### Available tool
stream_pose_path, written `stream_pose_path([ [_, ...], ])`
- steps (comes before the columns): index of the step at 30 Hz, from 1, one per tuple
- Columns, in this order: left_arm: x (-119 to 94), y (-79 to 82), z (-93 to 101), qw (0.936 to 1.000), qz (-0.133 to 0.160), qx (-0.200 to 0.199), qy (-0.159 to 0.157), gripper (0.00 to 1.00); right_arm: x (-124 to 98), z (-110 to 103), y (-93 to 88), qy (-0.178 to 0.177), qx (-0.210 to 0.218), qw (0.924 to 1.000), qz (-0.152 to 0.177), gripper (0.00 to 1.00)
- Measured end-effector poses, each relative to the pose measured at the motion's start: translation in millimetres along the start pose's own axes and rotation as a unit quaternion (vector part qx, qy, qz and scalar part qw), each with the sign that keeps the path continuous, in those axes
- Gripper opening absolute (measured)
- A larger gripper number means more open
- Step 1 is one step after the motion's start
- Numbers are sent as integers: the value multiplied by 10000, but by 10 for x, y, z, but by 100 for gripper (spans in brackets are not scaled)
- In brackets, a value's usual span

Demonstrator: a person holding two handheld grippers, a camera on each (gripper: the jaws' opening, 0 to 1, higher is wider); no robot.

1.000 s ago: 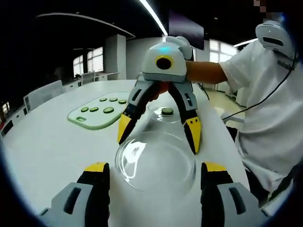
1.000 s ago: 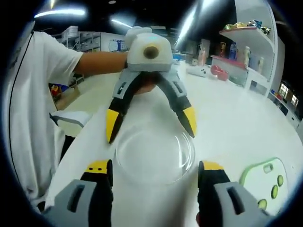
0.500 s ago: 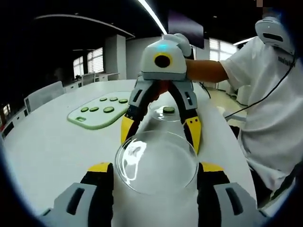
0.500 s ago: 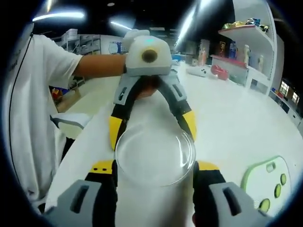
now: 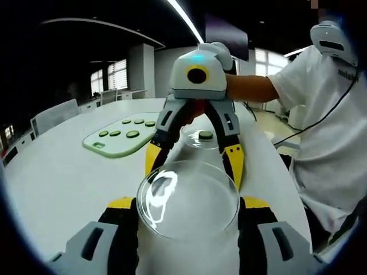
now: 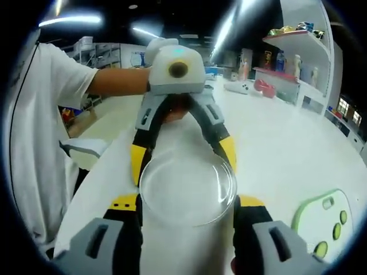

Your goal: Open the petri dish lid, add cucumber slices into the petri dish, and close the lid

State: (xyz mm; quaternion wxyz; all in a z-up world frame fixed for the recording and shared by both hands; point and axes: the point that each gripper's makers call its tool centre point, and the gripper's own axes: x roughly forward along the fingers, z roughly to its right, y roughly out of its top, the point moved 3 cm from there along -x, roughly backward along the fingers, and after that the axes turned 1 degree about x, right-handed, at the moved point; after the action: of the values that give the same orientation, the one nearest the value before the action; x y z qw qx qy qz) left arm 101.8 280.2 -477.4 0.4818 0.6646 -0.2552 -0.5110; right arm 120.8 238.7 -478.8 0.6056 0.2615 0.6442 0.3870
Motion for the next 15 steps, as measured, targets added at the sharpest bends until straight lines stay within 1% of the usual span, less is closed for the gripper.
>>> stream_pose_path([
  [9,2,10,14,10000,21,15,31,70,-16,-12,-4,-3,-24,10000,-42,63],
  [15,11,79,21,10000,23,65,34,70,-84,-9,19,-44,-49,10000,-60,62],
])
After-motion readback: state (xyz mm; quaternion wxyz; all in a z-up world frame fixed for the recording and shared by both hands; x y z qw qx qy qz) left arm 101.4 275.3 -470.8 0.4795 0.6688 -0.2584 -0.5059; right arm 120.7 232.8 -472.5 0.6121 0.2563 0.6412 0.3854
